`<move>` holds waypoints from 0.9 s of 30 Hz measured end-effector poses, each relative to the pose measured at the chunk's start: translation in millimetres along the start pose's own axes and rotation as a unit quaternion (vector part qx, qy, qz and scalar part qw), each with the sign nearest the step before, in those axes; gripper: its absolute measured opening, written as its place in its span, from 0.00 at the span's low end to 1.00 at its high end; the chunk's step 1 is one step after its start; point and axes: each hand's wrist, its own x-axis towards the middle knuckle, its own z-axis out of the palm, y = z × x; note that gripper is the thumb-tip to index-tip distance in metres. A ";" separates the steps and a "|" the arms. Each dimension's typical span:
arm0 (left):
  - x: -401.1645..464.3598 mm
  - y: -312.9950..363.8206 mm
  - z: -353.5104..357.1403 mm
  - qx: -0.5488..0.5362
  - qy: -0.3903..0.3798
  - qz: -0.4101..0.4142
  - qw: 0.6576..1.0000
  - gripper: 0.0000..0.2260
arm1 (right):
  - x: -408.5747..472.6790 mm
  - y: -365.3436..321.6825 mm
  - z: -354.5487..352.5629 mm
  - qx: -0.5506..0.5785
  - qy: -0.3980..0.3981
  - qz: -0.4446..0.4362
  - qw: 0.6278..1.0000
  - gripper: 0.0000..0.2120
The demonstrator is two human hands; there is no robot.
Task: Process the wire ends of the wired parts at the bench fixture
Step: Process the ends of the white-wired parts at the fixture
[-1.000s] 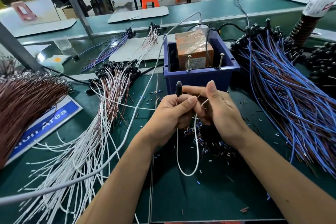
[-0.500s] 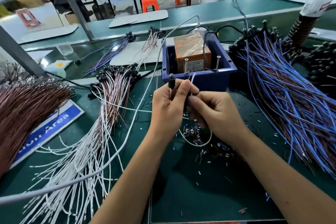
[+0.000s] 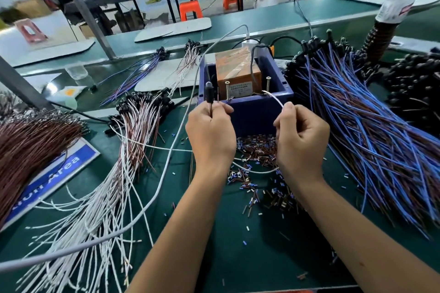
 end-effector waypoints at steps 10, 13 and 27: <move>-6.3 0.2 -0.9 0.003 -0.045 -0.015 0.999 0.17 | -0.3 2.1 -0.4 -0.009 0.056 -0.018 0.998 0.21; -7.2 1.7 -0.9 -0.003 -0.051 -0.017 0.999 0.17 | -0.3 3.1 -0.1 -0.007 0.061 -0.024 0.998 0.21; -12.9 35.4 -10.6 -0.094 -0.071 0.061 0.991 0.18 | -2.5 -0.2 -2.0 -0.028 0.018 -0.045 0.998 0.22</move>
